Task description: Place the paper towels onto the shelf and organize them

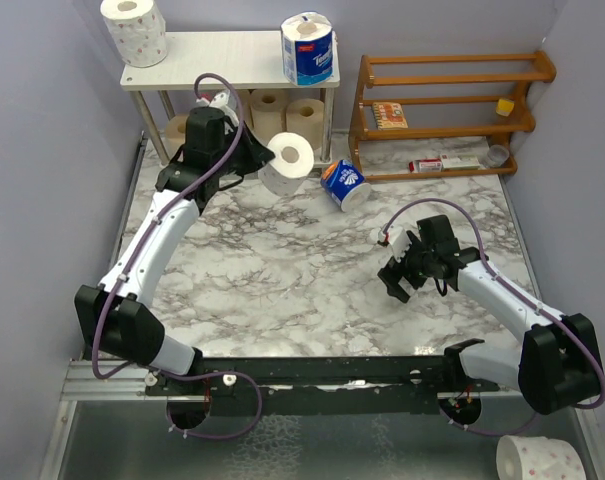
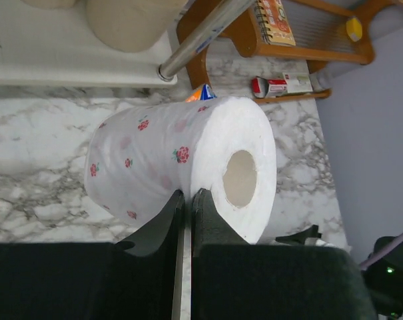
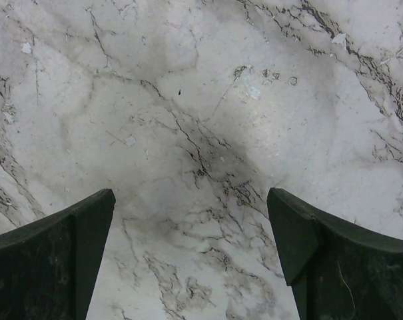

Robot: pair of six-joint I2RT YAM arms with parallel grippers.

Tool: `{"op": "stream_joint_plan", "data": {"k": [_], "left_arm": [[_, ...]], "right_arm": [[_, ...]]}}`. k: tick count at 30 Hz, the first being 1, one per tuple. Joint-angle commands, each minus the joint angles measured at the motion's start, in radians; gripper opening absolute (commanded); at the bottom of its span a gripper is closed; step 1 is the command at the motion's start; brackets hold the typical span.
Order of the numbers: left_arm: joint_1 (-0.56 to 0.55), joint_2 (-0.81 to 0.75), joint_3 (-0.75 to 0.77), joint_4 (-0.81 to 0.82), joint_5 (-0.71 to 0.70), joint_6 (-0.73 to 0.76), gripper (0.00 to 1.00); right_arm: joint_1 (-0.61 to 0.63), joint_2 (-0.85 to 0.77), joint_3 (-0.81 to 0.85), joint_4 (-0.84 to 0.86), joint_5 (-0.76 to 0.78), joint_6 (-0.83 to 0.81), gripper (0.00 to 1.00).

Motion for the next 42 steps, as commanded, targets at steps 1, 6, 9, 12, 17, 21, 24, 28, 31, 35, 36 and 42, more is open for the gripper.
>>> {"op": "stream_joint_plan", "data": {"k": [1,6,9,12,17,21,24,28,31,35,36,42], "left_arm": [[-0.005,-0.046,0.039,-0.018,-0.026,-0.273,0.0],[-0.004,-0.184,-0.027,0.12,-0.142,-0.451,0.0],[-0.004,-0.208,0.03,0.106,-0.219,-0.476,0.0],[-0.004,-0.156,0.2,-0.044,-0.304,-0.476,0.0],[-0.004,-0.128,0.344,-0.131,-0.496,-0.551,0.0],[-0.004,-0.112,0.422,-0.092,-0.641,-0.535,0.0],[-0.003,-0.063,0.506,-0.109,-0.705,-0.538,0.0],[-0.003,-0.024,0.513,-0.056,-0.804,-0.583,0.0],[-0.003,0.02,0.519,0.006,-0.862,-0.576,0.0],[-0.004,0.107,0.567,0.047,-0.893,-0.574,0.0],[-0.003,0.128,0.573,0.059,-0.905,-0.577,0.0],[-0.004,0.207,0.591,0.176,-0.988,-0.517,0.0]], "right_arm": [[-0.003,-0.011,0.0,-0.01,-0.02,-0.005,1.0],[-0.003,-0.009,0.0,-0.011,-0.019,-0.006,1.0],[-0.003,-0.006,0.0,-0.011,-0.018,-0.006,1.0],[-0.003,-0.006,0.0,-0.01,-0.019,-0.005,1.0],[-0.003,-0.002,-0.002,-0.01,-0.017,-0.006,1.0],[-0.003,0.019,-0.001,-0.011,-0.011,-0.005,1.0],[-0.003,0.026,-0.001,-0.012,-0.008,-0.005,1.0],[-0.003,0.012,-0.001,-0.021,-0.024,-0.013,1.0],[-0.003,0.002,-0.003,-0.021,-0.023,-0.012,1.0],[-0.003,0.01,-0.001,-0.02,-0.022,-0.012,1.0],[-0.003,0.011,-0.002,-0.022,-0.023,-0.012,1.0],[-0.003,0.01,-0.002,-0.021,-0.021,-0.011,1.0]]}}
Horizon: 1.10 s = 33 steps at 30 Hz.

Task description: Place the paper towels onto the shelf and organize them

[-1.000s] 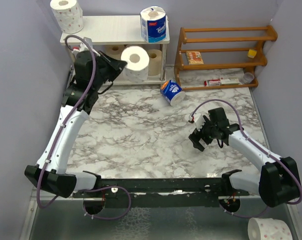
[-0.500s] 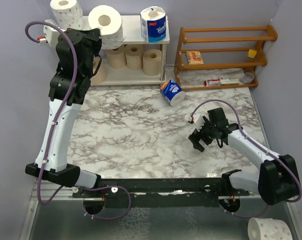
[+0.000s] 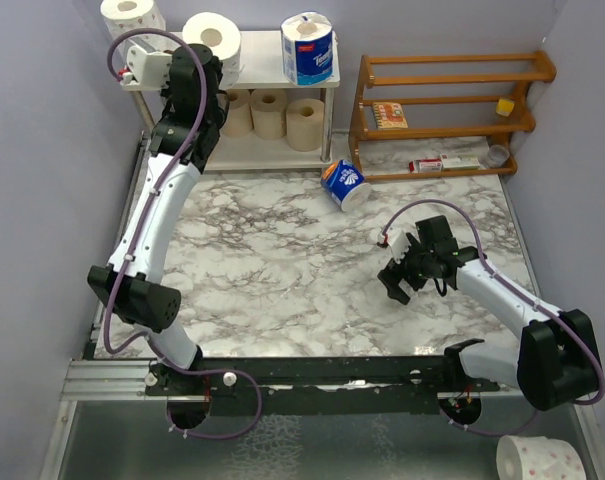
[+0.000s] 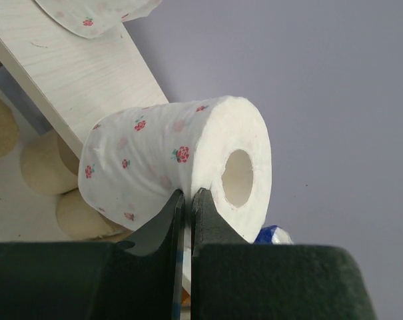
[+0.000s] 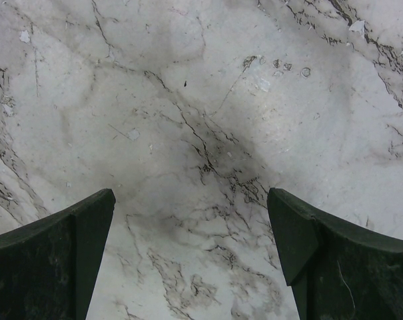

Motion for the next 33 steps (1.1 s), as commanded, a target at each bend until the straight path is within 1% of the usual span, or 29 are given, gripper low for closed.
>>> {"op": "stream_joint_plan", "data": {"k": [1,6,11,17,24,25,26,27,28,29,30,33], "left_arm": [[0.003,0.039,0.063,0.188,-0.113,0.051,0.0],[0.003,0.133,0.147,0.21,-0.186,0.087,0.0],[0.007,0.192,0.179,0.273,-0.226,0.158,0.0],[0.021,0.231,0.194,0.289,-0.249,0.161,0.0],[0.053,0.283,0.241,0.259,-0.231,0.129,0.0],[0.056,0.289,0.249,0.255,-0.228,0.12,0.02],[0.058,0.294,0.259,0.252,-0.224,0.118,0.12],[0.058,0.299,0.272,0.245,-0.212,0.121,0.33],[0.057,0.3,0.286,0.238,-0.191,0.127,0.68],[0.057,0.295,0.298,0.226,-0.167,0.125,0.95],[0.054,0.285,0.305,0.212,-0.146,0.121,0.99],[0.038,0.22,0.288,0.196,-0.099,0.132,0.99]], "right_arm": [[-0.003,-0.011,-0.002,-0.005,-0.019,-0.01,1.0],[-0.003,-0.008,-0.003,-0.003,-0.015,-0.008,1.0],[-0.004,0.001,-0.006,0.01,0.004,0.002,1.0],[-0.004,0.026,-0.005,0.013,0.016,0.006,1.0],[-0.003,0.052,-0.005,0.017,0.023,0.008,1.0],[-0.003,0.055,-0.004,0.018,0.028,0.012,1.0],[-0.003,0.055,-0.006,0.021,0.037,0.015,1.0],[-0.003,0.054,-0.006,0.026,0.045,0.02,1.0],[-0.003,0.055,-0.007,0.03,0.05,0.022,1.0],[-0.002,0.055,-0.006,0.031,0.051,0.023,1.0],[-0.003,0.056,-0.007,0.03,0.05,0.023,1.0],[-0.003,0.059,-0.004,0.031,0.051,0.023,1.0]]}}
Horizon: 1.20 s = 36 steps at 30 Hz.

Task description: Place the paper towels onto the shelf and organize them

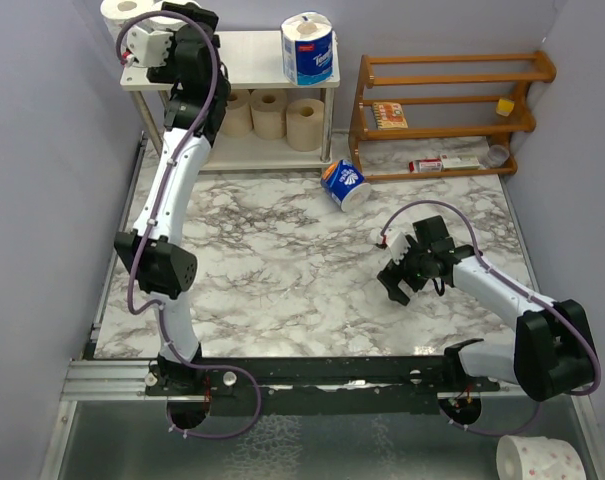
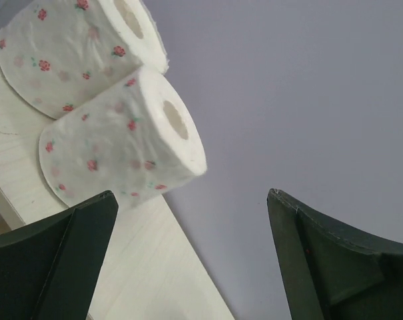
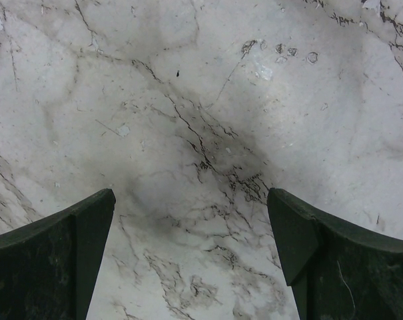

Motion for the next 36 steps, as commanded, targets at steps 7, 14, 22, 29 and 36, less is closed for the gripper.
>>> {"op": "stream_joint_plan", "data": {"k": [7,14,22,29,36], "left_arm": [[-0.06,-0.452,-0.288,-0.013,0.331,0.016,0.99],[-0.089,-0.861,-0.883,0.221,0.713,0.521,0.99],[-0.097,-1.046,-1.411,0.351,0.829,0.87,0.99],[-0.109,-0.926,-1.39,0.292,0.815,0.846,0.99],[-0.108,-0.86,-1.374,0.204,0.589,0.829,0.99]], "right_arm": [[-0.003,0.013,-0.001,0.043,0.055,0.028,1.0],[-0.003,-0.006,0.008,0.042,0.052,0.033,1.0],[-0.003,-0.03,0.065,0.085,0.1,0.11,1.0],[-0.006,0.117,0.349,-0.038,-0.047,0.095,1.0],[-0.003,0.27,0.614,0.077,-0.112,-0.004,1.0]]}}
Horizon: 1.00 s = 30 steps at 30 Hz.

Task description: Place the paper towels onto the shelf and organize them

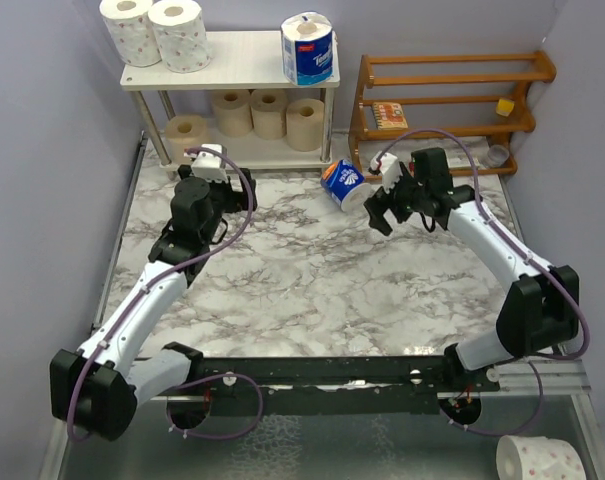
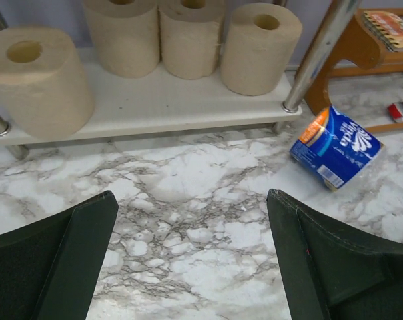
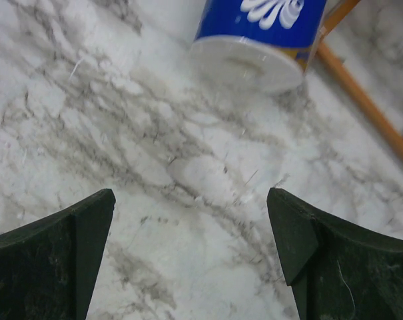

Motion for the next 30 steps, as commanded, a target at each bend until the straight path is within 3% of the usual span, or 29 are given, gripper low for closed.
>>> {"op": "stream_joint_plan", "data": {"k": [1,4,8,10,14,19,30], "left_arm": [[-0.002,0.05,0.056,-0.055,-0.149,0.002,0.99],[-0.002,0.088,0.084,-0.091,-0.177,0.0,0.99],[0.0,0.112,0.098,-0.109,-0.219,0.01,0.99],[0.004,0.117,0.098,-0.103,-0.235,0.014,0.99],[0.024,0.141,0.106,-0.108,-0.223,0.005,0.99],[0.032,0.172,0.12,-0.117,-0.201,-0.007,0.99],[0.057,0.197,0.138,-0.124,-0.166,-0.028,0.99]], "right_arm": [[-0.001,0.087,0.109,0.157,-0.025,-0.103,1.0],[-0.001,0.202,0.188,0.255,0.045,-0.204,1.0],[-0.001,0.399,0.414,0.071,0.001,-0.32,1.0],[-0.001,0.455,0.464,0.07,-0.007,-0.335,1.0],[-0.001,0.477,0.432,0.235,0.01,-0.331,1.0],[-0.001,0.535,0.521,0.173,-0.02,-0.322,1.0],[-0.001,0.567,0.44,0.184,-0.048,-0.291,0.9]]}}
